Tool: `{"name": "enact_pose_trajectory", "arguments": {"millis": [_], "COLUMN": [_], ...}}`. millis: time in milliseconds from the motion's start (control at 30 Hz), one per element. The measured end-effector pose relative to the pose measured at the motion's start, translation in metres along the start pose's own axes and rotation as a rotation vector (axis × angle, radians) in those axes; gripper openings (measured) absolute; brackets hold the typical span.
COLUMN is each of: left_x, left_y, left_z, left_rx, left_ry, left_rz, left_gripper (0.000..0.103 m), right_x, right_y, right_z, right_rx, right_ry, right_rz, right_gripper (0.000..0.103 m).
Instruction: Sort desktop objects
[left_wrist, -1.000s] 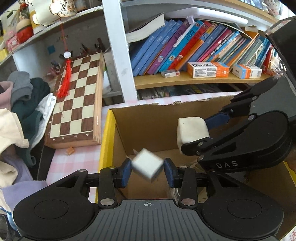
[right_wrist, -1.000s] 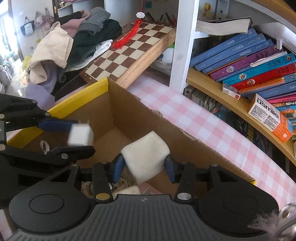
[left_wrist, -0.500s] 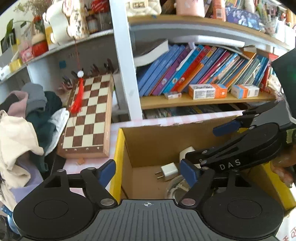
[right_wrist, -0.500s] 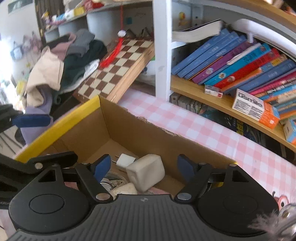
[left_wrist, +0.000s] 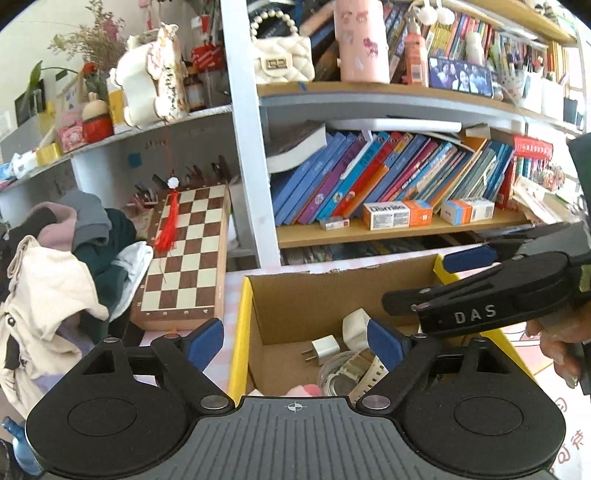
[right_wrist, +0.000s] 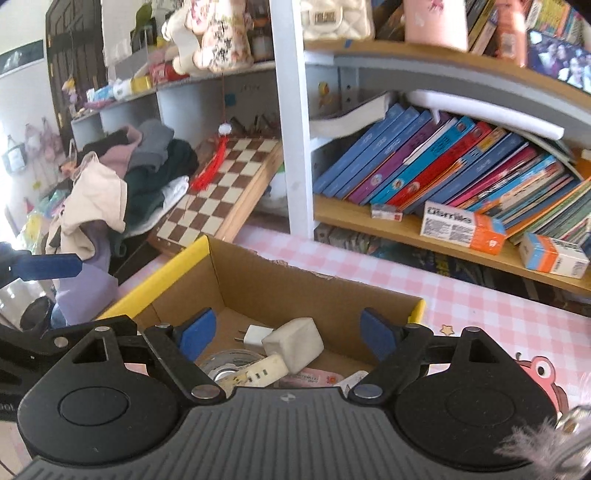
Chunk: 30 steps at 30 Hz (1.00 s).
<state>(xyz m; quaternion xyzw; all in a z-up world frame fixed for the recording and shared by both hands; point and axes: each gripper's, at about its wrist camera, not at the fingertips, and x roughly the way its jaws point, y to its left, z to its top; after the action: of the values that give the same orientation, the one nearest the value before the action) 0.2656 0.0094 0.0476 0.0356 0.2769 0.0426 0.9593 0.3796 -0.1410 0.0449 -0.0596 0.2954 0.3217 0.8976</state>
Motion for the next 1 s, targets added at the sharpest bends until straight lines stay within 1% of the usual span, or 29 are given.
{"name": "enact_pose_trajectory", "arguments": {"millis": [267,367,433,600,767,833,900,1000], "left_x": [-0.031,-0.043,-0.051,-0.071,-0.098,-0.109,-0.119,-0.131], "left_y": [0.007,0.007,0.007,0.007,0.007,0.006,0.002,-0.002], "left_z": [-0.012,-0.02,-0.027,-0.047,-0.076,-0.089,-0.104,-0.116], "left_rx": [-0.037,-0.049,-0.053,-0.059,-0.084,-0.098,-0.089,-0.045], "left_ry": [-0.053,-0.061,-0.061,-0.058,-0.038,-0.026,-0.008,0.004], "left_rz": [0.004,0.0,-0.001,-0.018,-0.028,-0.03,-0.039,-0.043], "left_gripper": [0.089,0.092,0.095,0.096,0.098,0.1,0.1,0.1], "right_x": [-0.046,-0.063,-0.073,-0.096,-0.12,-0.129,-0.137,-0.148], "right_y": [0.014,0.022,0.028,0.048,0.075,0.087,0.098,0.114], "right_z": [-0.022,-0.033,-0.042,-0.067,-0.097,-0.109,-0.122,-0.137], "right_rx": [0.058,0.07,0.072,0.076,0.07,0.062,0.056,0.045], "right_ry": [-0.1,-0.12,-0.126,-0.12,-0.112,-0.112,-0.108,-0.096], "right_rz": [-0.079,-0.115,-0.138,-0.19,-0.255,-0.283,-0.308,-0.327], "right_gripper": [0.086,0.087,0.089,0.091,0.096,0.1,0.1,0.101]}}
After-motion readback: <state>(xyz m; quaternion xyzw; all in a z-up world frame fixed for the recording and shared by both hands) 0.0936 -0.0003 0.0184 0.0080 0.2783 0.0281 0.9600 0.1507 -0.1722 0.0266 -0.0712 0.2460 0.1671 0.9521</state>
